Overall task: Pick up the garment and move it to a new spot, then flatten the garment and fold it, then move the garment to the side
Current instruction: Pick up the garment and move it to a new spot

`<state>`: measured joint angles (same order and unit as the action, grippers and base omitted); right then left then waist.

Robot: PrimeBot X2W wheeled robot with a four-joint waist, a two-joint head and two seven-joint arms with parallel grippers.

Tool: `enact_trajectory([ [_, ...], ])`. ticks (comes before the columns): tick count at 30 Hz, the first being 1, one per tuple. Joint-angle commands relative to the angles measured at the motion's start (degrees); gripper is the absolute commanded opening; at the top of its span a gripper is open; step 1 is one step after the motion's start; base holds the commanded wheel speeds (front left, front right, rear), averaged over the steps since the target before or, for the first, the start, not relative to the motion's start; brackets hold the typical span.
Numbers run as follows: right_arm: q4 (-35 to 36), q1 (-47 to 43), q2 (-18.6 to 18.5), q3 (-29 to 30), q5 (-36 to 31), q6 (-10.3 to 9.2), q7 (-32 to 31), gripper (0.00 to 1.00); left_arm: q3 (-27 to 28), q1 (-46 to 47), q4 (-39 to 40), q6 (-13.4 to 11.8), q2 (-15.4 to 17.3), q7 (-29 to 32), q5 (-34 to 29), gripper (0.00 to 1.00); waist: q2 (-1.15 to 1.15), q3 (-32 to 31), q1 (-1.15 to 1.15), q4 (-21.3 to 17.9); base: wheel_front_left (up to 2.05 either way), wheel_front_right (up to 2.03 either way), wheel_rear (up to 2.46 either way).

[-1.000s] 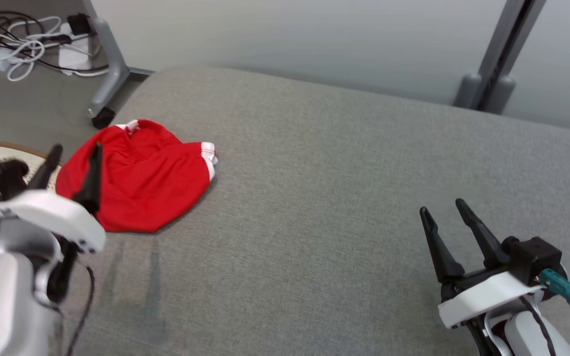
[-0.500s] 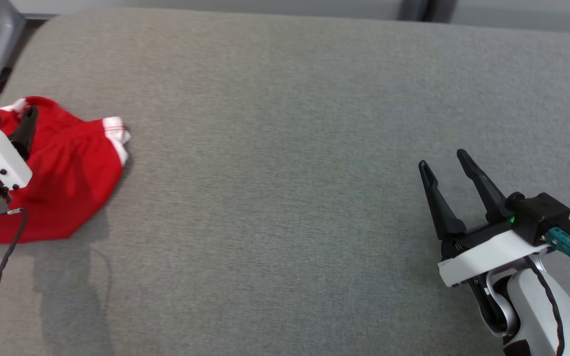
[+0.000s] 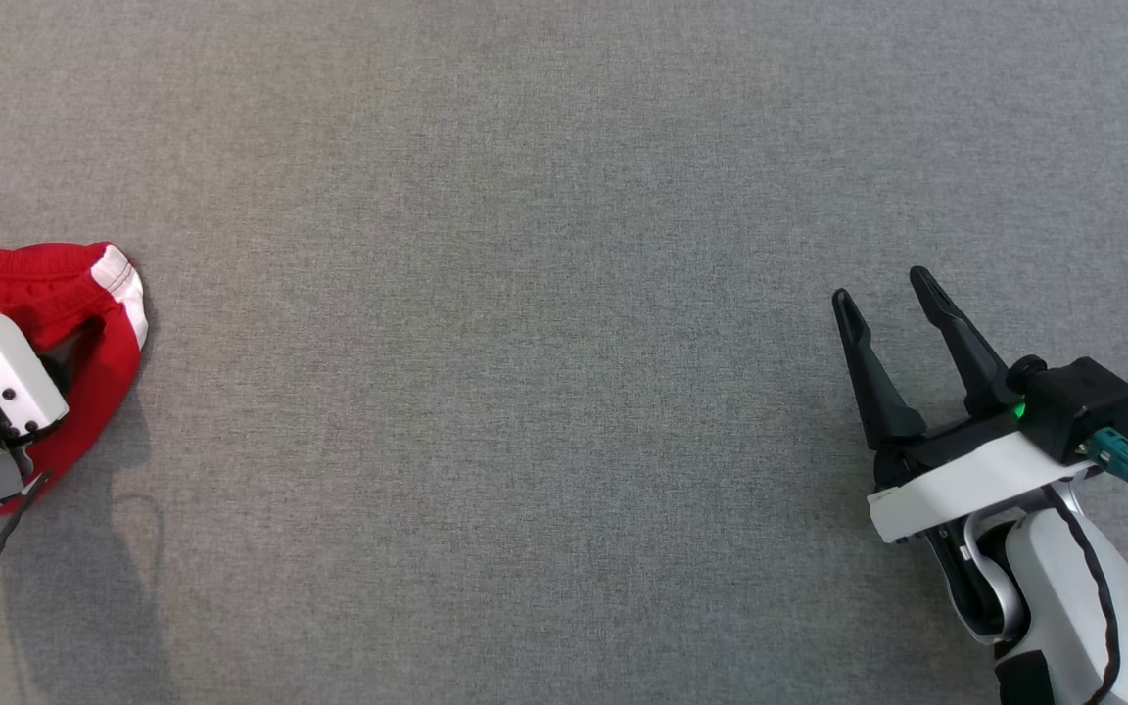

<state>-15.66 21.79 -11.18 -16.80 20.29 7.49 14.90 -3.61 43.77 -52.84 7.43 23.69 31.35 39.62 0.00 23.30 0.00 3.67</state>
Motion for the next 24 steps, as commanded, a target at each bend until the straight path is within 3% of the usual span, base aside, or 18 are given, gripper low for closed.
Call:
enact_trajectory([
  [1, 0.1, 0.7, 0.1, 0.4, -0.3, 0.01, 0.4, 1.0, -1.4, -2.4, -0.6, 0.0, -0.3, 0.8, 1.1, 0.71, 0.0, -0.1, 0.0, 0.1, 0.0, 0.0, 0.0],
  [2, 0.2, 0.7, 0.2, 0.6, -0.5, 0.01, 0.4, 1.0, -2.3, -2.5, 0.0, 0.0, 0.5, -0.1, 1.8, 0.15, 0.0, -0.3, 0.0, 0.3, 0.0, 0.0, 0.0],
  [3, 0.2, 0.6, 0.2, 0.6, -0.6, 0.01, 0.4, 1.0, -2.8, -2.3, 0.2, 0.1, 0.8, -0.4, 2.1, 0.0, 0.0, -0.4, 0.0, 0.4, 0.0, 0.0, 0.0],
  [15, -1.1, -1.6, 1.9, 0.3, 0.4, 0.01, 0.4, 1.0, -11.2, -1.0, 6.0, 0.1, 5.4, -6.5, 2.4, 0.0, 0.0, -8.3, 0.0, -0.3, 0.0, 0.0, 0.0],
  [24, -2.3, -4.8, 3.9, 1.0, 1.3, 0.01, 0.4, 1.0, -18.6, -0.2, 15.2, 0.1, 8.3, -4.7, 3.0, 0.0, 0.0, -15.3, 0.0, -3.0, 0.0, 0.0, 0.0],
])
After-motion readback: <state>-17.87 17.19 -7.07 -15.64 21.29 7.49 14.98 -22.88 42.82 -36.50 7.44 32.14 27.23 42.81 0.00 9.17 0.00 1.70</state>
